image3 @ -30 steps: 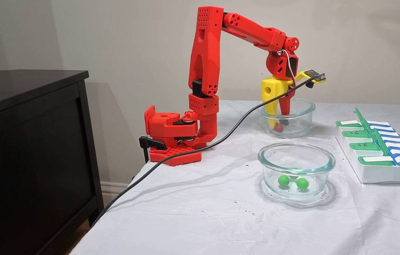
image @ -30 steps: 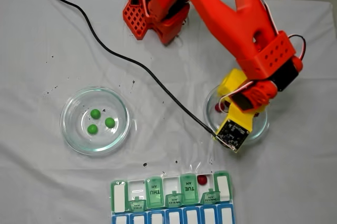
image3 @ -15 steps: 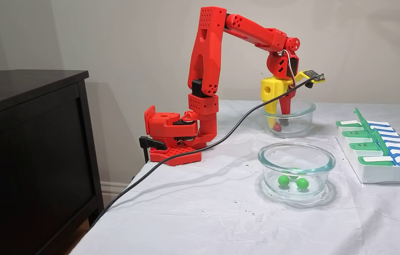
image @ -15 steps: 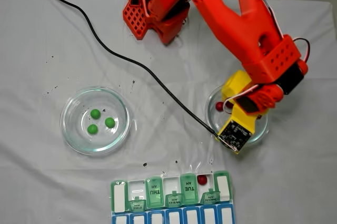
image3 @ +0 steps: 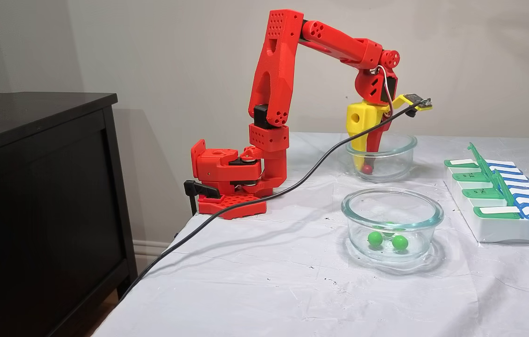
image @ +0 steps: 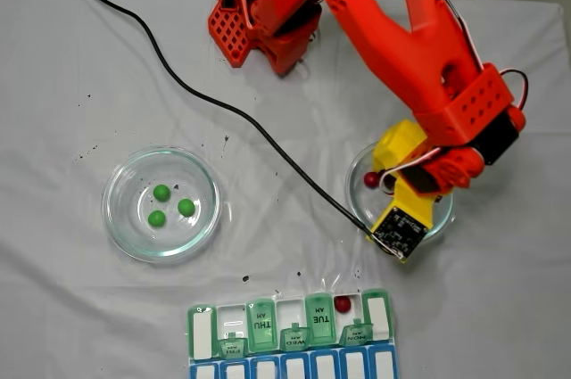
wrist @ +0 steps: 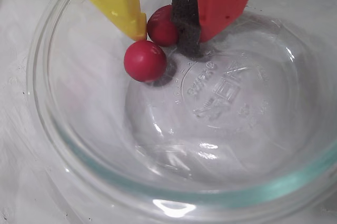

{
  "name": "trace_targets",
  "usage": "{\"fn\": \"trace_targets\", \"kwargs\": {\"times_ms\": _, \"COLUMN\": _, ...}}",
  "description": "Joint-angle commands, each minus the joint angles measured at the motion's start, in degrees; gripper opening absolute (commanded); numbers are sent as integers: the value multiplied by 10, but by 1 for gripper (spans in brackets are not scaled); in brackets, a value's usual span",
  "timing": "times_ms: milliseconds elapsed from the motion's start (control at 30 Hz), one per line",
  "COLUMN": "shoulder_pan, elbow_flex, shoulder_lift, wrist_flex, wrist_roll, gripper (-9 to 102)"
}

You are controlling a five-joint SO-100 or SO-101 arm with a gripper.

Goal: Sort medicines into box.

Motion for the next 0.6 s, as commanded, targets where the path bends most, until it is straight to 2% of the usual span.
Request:
{"fn": "trace_targets", "kwargs": {"times_ms": 0, "shoulder_pan": 32, "elbow_flex": -42, "shoulder_lift": 50, "wrist_flex": 38, "wrist_roll": -20, "gripper": 0}}
{"fn": "trace_targets", "kwargs": {"times_ms": 133, "shoulder_pan": 95, "elbow_flex": -134, "shoulder_lift": 104, "wrist_flex": 68, "wrist_roll": -45, "gripper": 0}}
{"fn": "trace_targets", "kwargs": {"times_ms": 400, "shoulder_pan": 138, "elbow_flex": -179, "shoulder_lift": 149, "wrist_flex": 72, "wrist_roll": -42, "gripper": 0}}
{"fn": "trace_targets", "kwargs": {"times_ms": 567, "shoulder_pan": 216, "elbow_flex": -279, "shoulder_lift": 168, "wrist_flex": 93, "wrist_roll": -79, "gripper": 0}}
